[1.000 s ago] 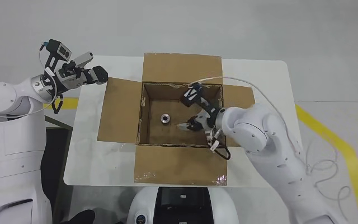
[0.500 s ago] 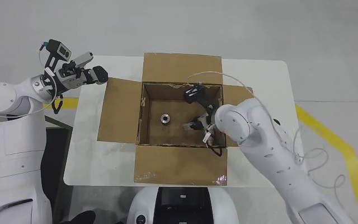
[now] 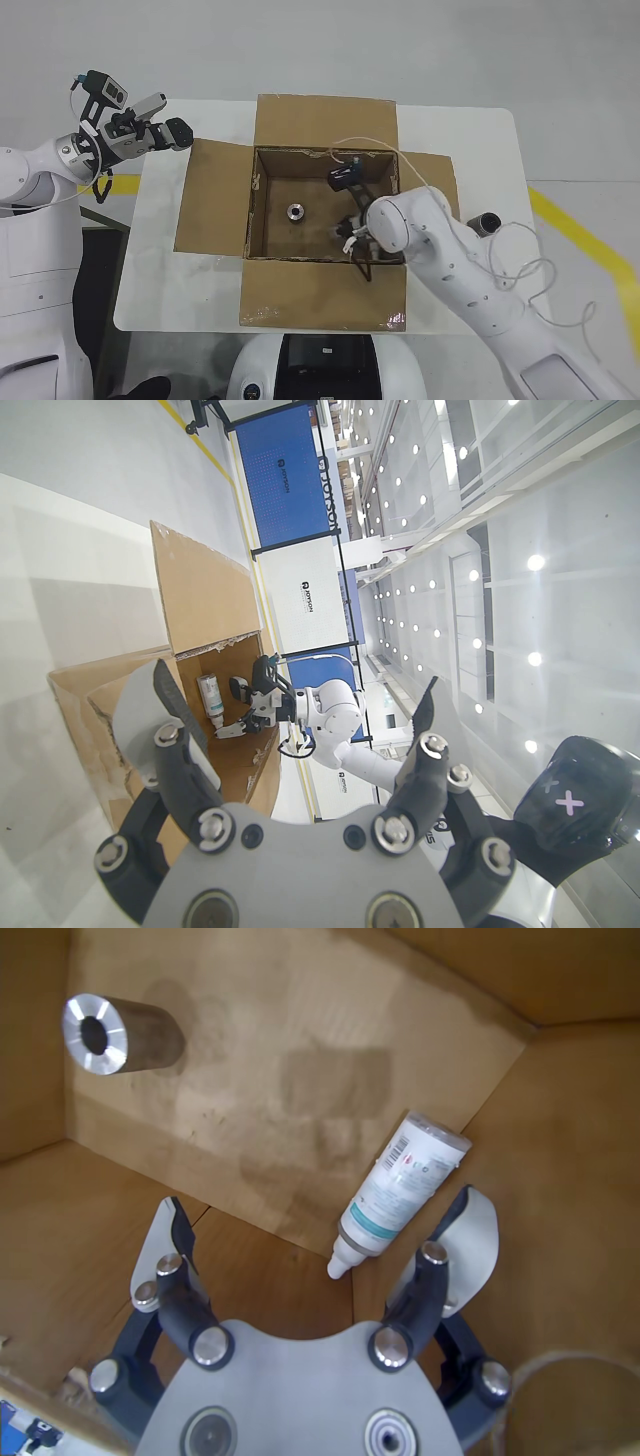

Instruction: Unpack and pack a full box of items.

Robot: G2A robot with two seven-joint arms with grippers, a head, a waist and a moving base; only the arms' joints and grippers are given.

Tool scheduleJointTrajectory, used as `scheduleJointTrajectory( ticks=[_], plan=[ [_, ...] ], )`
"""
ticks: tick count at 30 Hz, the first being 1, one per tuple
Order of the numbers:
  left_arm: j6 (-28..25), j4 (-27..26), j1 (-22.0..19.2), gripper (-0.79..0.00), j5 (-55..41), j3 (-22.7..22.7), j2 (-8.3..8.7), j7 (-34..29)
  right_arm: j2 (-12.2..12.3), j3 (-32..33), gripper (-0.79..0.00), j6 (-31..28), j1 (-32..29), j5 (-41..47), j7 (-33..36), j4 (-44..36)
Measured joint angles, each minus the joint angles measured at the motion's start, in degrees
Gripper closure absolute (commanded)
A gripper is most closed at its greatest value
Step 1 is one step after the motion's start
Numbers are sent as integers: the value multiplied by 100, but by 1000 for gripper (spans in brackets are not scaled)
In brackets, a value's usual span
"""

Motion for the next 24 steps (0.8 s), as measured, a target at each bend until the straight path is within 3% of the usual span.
scheduleJointTrajectory(
  ticks=[9,24],
  plan=[
    [0,0,0,-785,0,0,0,0,-52,149,-785,165,-244,-237,-164,102],
    [0,0,0,-785,0,0,0,0,-170,423,-785,213,-424,511,-731,-220]
  ],
)
